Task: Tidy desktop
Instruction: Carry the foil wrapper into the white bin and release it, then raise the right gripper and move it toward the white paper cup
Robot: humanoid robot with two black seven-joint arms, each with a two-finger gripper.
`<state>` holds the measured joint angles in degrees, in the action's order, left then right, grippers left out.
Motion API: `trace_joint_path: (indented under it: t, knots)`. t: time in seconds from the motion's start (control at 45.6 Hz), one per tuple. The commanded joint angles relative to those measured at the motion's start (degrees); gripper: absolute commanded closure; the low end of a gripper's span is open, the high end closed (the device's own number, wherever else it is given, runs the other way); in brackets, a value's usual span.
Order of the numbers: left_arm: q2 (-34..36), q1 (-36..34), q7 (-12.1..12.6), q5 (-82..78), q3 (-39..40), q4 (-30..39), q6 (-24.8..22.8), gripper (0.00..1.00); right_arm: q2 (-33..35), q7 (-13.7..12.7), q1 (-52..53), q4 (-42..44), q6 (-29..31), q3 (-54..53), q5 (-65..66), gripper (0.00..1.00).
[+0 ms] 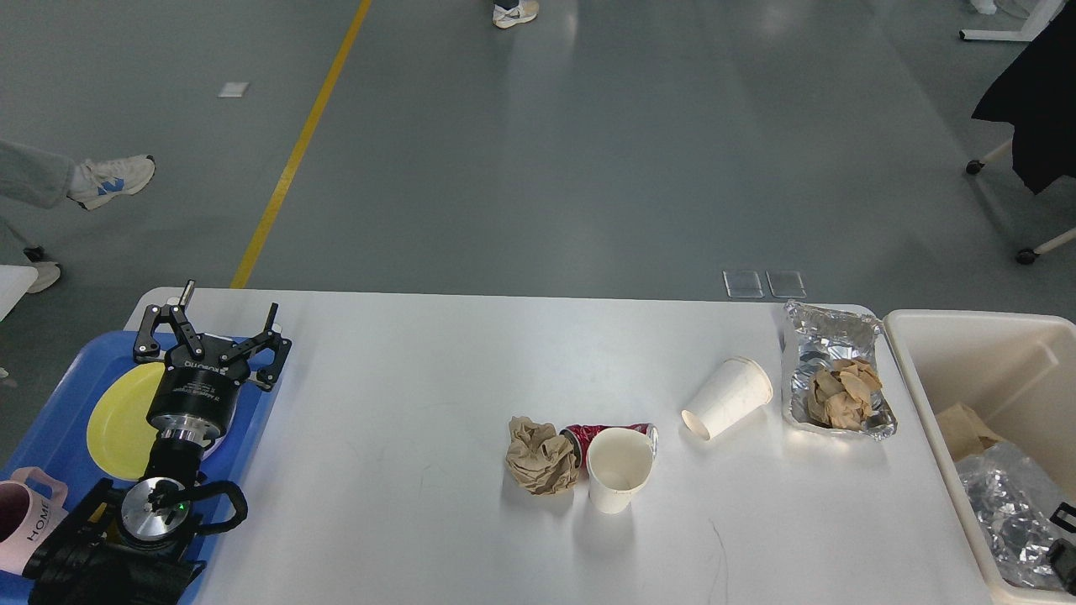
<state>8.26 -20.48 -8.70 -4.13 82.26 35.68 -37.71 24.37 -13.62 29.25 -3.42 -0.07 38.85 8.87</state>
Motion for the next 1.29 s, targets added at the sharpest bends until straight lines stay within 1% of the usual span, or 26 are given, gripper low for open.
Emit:
trace_joint_path:
  t: [0.0,0.351,0.439,0.504,0.548,0.614,0.658,0.724,0.855,0.943,0.987,1.052,1.074,1.184,1.206,1.272]
  knots:
    - [0.0,0.0,0.0,0.0,0.0,0.0,0.0,0.04,0.4,0.0,0.4,-0.5,0.0,0.0,0.0,0.0]
    - [0.0,0.0,0.0,0.0,0.0,0.0,0.1,0.04,2.8,-0.1,4.4,-1.6,0.2,-0.3,0.3,0.0]
    - [0.0,0.0,0.0,0.0,0.0,0.0,0.0,0.04,4.5,-0.8,6.1,-6.5,0.2,0.4,1.2,0.0]
    - [0.0,0.0,0.0,0.0,0.0,0.0,0.0,0.04,7.0,-1.2,9.4,-11.4,0.3,1.4,2.5,0.0]
    - [0.0,0.0,0.0,0.0,0.0,0.0,0.0,0.04,8.9,-2.5,13.0,-15.5,0.6,2.6,3.9,0.0]
    - [0.0,0.0,0.0,0.0,0.0,0.0,0.0,0.04,11.2,-5.3,19.4,-22.0,1.8,5.1,5.6,0.0]
    - [0.0,0.0,0.0,0.0,0.0,0.0,0.0,0.04,12.5,-6.6,24.2,-26.3,3.0,7.3,6.3,0.0]
    - [0.0,0.0,0.0,0.0,0.0,0.0,0.1,0.04,13.1,-7.6,32.2,-32.8,5.6,11.5,6.9,0.0]
    - [0.0,0.0,0.0,0.0,-0.1,0.0,0.0,0.04,12.3,-7.6,47.4,-45.2,11.1,23.7,6.9,0.0]
    - [0.0,0.0,0.0,0.0,-0.1,0.0,0.0,0.04,9.7,-7.6,57.5,-53.3,13.9,30.6,6.8,0.0]
    - [0.0,0.0,0.0,0.0,-0.1,0.0,0.0,0.04,8.0,-7.6,62.0,-56.9,16.3,33.5,6.8,0.0]
    - [0.0,0.0,0.0,0.0,-0.1,0.0,0.0,0.04,5.7,-7.6,68.5,-61.3,21.9,36.7,6.8,0.0]
    - [0.0,0.0,0.0,0.0,-0.1,0.0,0.0,0.04,4.2,-7.6,73.2,-63.6,26.4,37.5,6.7,0.0]
    - [0.0,0.0,0.0,0.0,-0.1,0.0,0.0,0.04,1.4,-7.6,84.5,-68.9,36.1,38.0,6.5,0.0]
    - [0.0,0.0,0.0,0.0,-0.1,0.0,0.0,0.04,0.4,-7.6,89.6,-71.4,40.0,37.6,6.5,0.0]
    - [0.0,0.0,0.0,0.0,0.0,-0.1,0.0,0.04,0.0,-7.5,95.8,-76.2,42.9,36.8,6.2,0.0]
